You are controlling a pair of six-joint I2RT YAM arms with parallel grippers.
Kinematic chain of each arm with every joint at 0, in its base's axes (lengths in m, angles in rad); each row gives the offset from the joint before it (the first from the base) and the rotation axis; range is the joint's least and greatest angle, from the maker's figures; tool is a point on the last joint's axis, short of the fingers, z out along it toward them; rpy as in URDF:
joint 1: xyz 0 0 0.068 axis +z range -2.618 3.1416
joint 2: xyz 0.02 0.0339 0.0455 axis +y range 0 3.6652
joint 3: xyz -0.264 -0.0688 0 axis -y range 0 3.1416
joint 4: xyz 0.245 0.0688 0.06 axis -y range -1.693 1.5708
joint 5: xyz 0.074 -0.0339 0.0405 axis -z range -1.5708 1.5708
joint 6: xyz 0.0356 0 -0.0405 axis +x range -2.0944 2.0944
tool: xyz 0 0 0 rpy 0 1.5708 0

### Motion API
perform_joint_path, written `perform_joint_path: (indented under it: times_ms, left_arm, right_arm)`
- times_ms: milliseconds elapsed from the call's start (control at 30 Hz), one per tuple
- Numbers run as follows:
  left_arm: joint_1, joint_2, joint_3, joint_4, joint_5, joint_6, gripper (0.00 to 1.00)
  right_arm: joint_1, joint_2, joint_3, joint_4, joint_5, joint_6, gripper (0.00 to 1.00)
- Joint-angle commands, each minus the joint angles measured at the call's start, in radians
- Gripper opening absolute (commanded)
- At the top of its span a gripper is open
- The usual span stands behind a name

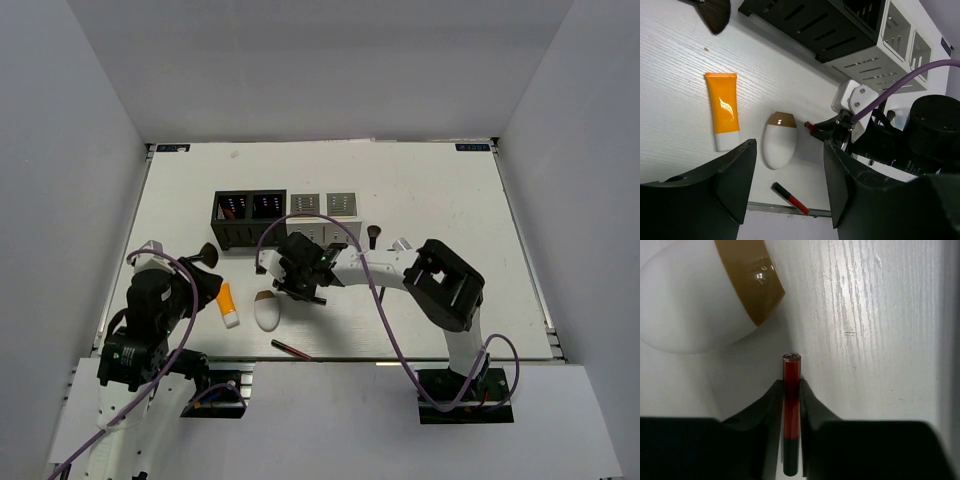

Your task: Organize the makeup

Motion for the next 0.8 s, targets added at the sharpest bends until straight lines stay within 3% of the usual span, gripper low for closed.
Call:
perform_joint_path:
  times_ms: [0,33,133,233,467,633,767]
  left_arm:
    - [0.005,-0.012,-0.023,-0.006,0.031,-0.02,0.66]
    - [0.005,-0.012,-0.028,-0.003,0.042,-0.023,0.65]
    - [0.005,-0.015,-0.046,0.025,0.083,-0.048,0.63]
    - [0.005,-0.001,-0.064,0.046,0.128,-0.057,0.62]
    - [0.005,0.034,-0.075,0.083,0.149,-0.062,0.6]
    - [0.005,0.03,-0.087,0.094,0.153,-0.066,0.6]
    - [0.005,0.013,-0.101,0.099,0.145,-0.08,0.6]
  right_arm:
    - [0.001,0.003,-0.059,-0.041,0.07,0.009,0.2]
    - [0.003,-0.008,-0.07,-0.041,0.071,0.011,0.12]
    - [-0.003,-0.025,-0.095,-0.058,0.061,0.009,0.0]
    - [-0.014,-0.057,-0.09,-0.097,0.013,-0.008,0.0]
    - [-0.083,-0.207,0.012,-0.219,-0.271,-0.12,0.0]
    - [-0.14,-0.258,0.191,-0.22,-0.392,-0.164,0.0]
    - [-0.16,-0.209,0.369,-0.121,-0.45,-0.131,0.0]
